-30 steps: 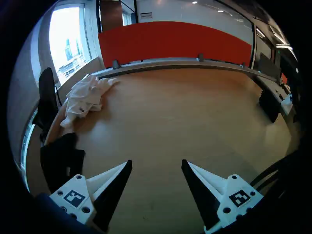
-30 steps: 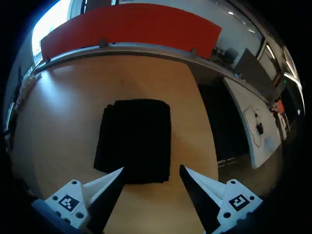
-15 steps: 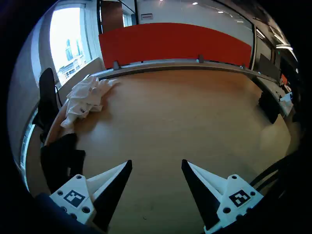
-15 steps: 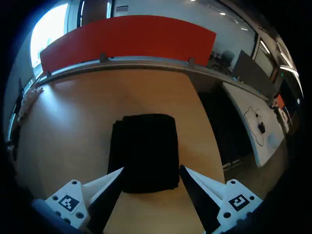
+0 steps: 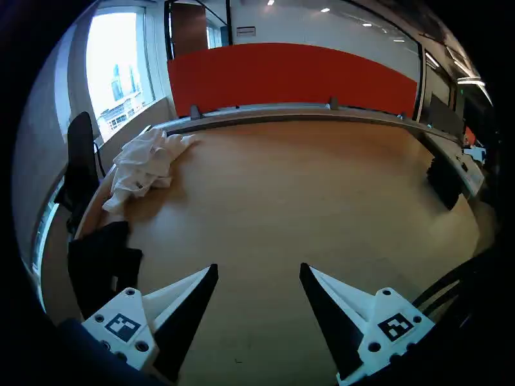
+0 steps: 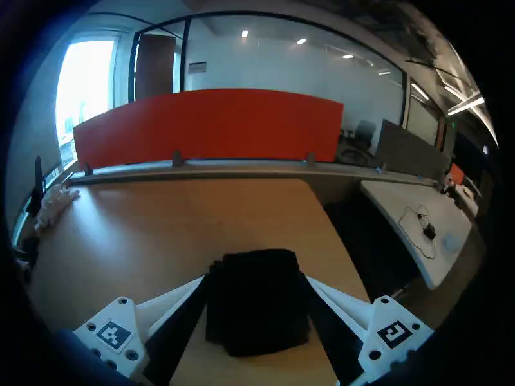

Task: Fold towel

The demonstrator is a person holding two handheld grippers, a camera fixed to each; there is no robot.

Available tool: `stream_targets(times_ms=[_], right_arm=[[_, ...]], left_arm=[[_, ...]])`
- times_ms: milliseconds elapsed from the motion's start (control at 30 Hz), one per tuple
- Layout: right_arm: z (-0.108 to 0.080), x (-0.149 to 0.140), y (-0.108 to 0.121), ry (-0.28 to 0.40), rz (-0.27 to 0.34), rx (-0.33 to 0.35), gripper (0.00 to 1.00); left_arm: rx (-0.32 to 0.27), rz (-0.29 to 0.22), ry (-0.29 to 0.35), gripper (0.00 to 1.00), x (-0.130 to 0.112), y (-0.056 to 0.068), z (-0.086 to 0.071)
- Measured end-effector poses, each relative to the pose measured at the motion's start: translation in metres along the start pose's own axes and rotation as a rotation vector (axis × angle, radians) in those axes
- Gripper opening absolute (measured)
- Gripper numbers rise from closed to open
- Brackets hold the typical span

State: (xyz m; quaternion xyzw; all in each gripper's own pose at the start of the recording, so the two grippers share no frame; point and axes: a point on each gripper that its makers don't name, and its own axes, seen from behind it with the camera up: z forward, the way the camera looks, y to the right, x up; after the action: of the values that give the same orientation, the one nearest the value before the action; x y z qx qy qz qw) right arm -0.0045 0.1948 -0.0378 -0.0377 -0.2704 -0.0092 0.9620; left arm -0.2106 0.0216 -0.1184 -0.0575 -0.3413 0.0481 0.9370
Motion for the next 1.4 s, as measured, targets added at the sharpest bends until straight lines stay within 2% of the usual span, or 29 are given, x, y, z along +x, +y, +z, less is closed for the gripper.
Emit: stream_targets(times_ms=[233, 400, 800, 1100, 1400], right_arm=[[-0.011, 0.029, -0.007, 0.125, 0.009, -0.030, 1.00], [-0.016, 0.043, -0.014, 0.184, 0.008, -0.035, 1.00], [-0.035, 0.090, -0.031, 0.367, -0.012, -0.047, 1.00], [-0.040, 0.099, -0.048, 0.387, -0.026, -0.038, 1.00], [-0.043, 0.102, -0.069, 0.402, -0.022, 0.003, 1.00]], left_arm=[[0.000, 0.004, 0.012, 0.94, 0.004, 0.003, -0.002], [-0.002, 0.005, 0.020, 0.94, 0.006, 0.004, -0.002], [0.012, -0.008, 0.068, 0.94, 0.022, -0.002, -0.003], [0.006, -0.025, 0.132, 0.94, 0.046, -0.003, -0.003], [0.034, -0.071, 0.277, 0.94, 0.098, -0.017, -0.013]])
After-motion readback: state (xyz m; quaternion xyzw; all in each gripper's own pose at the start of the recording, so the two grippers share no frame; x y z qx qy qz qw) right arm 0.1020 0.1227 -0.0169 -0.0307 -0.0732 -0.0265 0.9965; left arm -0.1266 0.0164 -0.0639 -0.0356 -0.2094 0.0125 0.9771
